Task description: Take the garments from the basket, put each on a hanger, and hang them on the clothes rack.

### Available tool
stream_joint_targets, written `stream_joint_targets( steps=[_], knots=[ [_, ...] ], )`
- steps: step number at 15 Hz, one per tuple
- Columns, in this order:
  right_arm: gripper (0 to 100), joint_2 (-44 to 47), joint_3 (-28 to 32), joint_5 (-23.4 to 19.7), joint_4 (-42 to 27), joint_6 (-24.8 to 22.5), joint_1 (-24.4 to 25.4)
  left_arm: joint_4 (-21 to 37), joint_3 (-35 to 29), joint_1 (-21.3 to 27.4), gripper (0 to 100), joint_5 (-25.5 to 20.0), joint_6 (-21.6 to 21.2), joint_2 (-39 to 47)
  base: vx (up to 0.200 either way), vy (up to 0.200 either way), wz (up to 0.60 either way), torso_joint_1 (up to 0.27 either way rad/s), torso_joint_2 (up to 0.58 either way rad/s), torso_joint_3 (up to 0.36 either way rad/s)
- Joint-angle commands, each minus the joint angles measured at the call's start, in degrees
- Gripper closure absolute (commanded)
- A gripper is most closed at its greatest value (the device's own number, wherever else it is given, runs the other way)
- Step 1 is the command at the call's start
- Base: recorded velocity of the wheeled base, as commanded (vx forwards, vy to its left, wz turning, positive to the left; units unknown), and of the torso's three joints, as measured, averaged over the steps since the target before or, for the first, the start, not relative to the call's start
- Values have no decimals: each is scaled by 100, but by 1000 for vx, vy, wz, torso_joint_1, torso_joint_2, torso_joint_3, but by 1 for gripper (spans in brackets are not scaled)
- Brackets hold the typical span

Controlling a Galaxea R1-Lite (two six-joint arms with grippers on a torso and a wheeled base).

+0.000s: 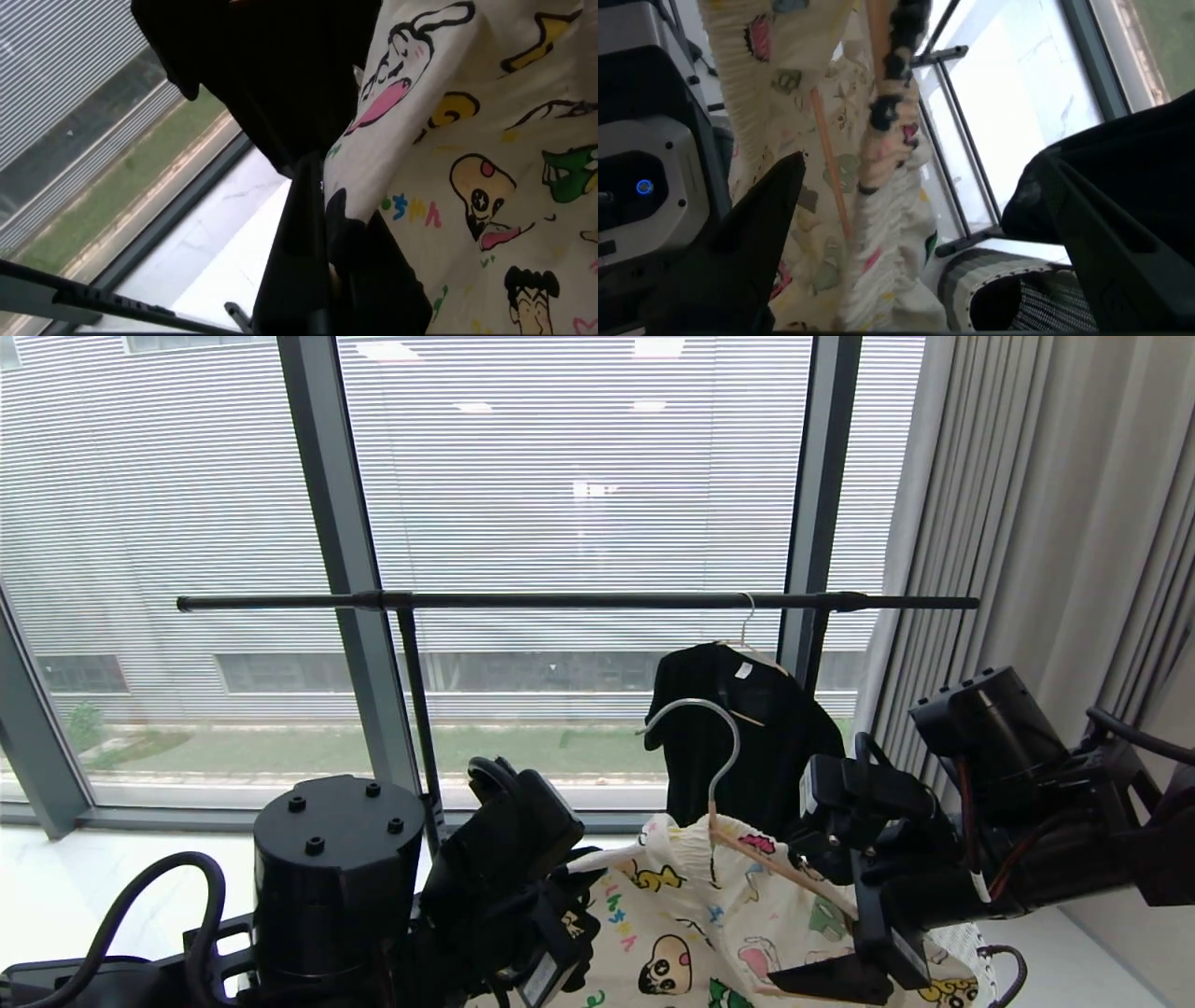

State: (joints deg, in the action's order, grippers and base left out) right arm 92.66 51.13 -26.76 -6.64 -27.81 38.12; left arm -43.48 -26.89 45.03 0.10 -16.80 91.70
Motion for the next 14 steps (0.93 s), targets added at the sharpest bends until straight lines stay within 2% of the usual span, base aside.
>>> stream_joint_targets(
  steps=[1, 9, 10, 13, 14],
  knots=[
    [100, 33, -50, -5, 5, -41, 2, -2, 0, 58, 100, 8, 1, -47, 0, 0, 0, 0, 0, 0],
    [100, -64, -112, 13, 67, -164, -24, -11, 0, 137, 100, 25, 1, -64, 0, 0, 0, 0, 0, 0],
    [100, -64, -112, 4, 67, -436, -85, -37, 17, 190, 0, 25, 1, -64, 0, 0, 0, 0, 0, 0],
    [100, -55, -138, -181, 111, -1183, -411, -257, 158, 217, 0, 25, 45, -56, 0, 0, 0, 0, 0, 0],
    [100, -55, -164, -225, 190, -1271, -507, -257, 202, 199, 0, 34, 45, -64, 0, 0, 0, 0, 0, 0]
  ],
)
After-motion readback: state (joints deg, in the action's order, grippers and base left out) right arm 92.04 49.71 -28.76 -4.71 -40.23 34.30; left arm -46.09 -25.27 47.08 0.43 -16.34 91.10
